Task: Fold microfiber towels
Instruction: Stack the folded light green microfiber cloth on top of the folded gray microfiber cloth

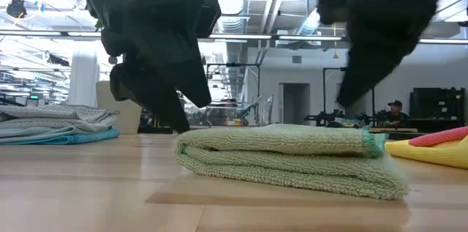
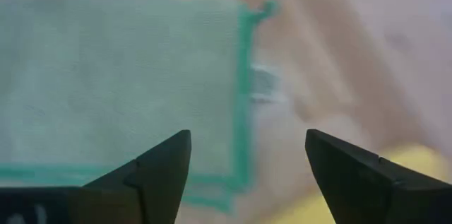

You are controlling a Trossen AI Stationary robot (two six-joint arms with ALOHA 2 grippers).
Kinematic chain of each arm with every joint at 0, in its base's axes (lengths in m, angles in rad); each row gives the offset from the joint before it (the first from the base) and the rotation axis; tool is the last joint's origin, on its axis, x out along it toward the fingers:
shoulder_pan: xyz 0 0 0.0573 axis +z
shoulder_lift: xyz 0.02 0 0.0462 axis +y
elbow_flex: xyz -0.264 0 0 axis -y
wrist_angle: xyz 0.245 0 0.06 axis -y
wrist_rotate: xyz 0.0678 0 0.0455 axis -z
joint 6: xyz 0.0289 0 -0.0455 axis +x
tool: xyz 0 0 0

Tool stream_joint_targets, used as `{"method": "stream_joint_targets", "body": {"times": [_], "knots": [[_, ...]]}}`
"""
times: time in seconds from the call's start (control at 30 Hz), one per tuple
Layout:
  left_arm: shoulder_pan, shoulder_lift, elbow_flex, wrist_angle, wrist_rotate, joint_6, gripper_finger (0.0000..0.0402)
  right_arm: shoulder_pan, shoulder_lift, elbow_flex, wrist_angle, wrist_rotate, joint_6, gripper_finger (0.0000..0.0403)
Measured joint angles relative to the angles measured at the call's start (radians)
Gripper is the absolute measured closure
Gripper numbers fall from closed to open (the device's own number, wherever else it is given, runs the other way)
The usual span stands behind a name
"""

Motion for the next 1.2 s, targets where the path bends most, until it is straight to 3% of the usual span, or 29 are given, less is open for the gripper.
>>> {"method": "stream_joint_targets", "body": {"times": [0.4, 0.57, 0.77, 0.97, 1.2], "knots": [[-0.032, 0.0, 0.0, 0.001, -0.078, 0.013, 0.0134, -0.122, 0.002, -0.22, 0.353, -0.186, -0.052, 0.0096], [-0.032, 0.0, 0.0, 0.001, -0.088, 0.026, 0.0134, -0.115, 0.01, -0.224, 0.397, -0.197, -0.052, 0.0096], [-0.032, 0.0, 0.0, -0.001, -0.111, 0.028, 0.0134, -0.115, 0.143, -0.154, 0.399, -0.203, -0.063, 0.0114], [-0.031, 0.0, 0.001, -0.012, -0.111, 0.028, 0.0134, -0.11, 0.2, -0.045, 0.314, -0.189, -0.141, 0.0178], [-0.035, -0.041, 0.001, -0.081, -0.121, 0.032, 0.0134, -0.182, 0.223, 0.026, 0.307, -0.341, -0.322, 0.036]]}}
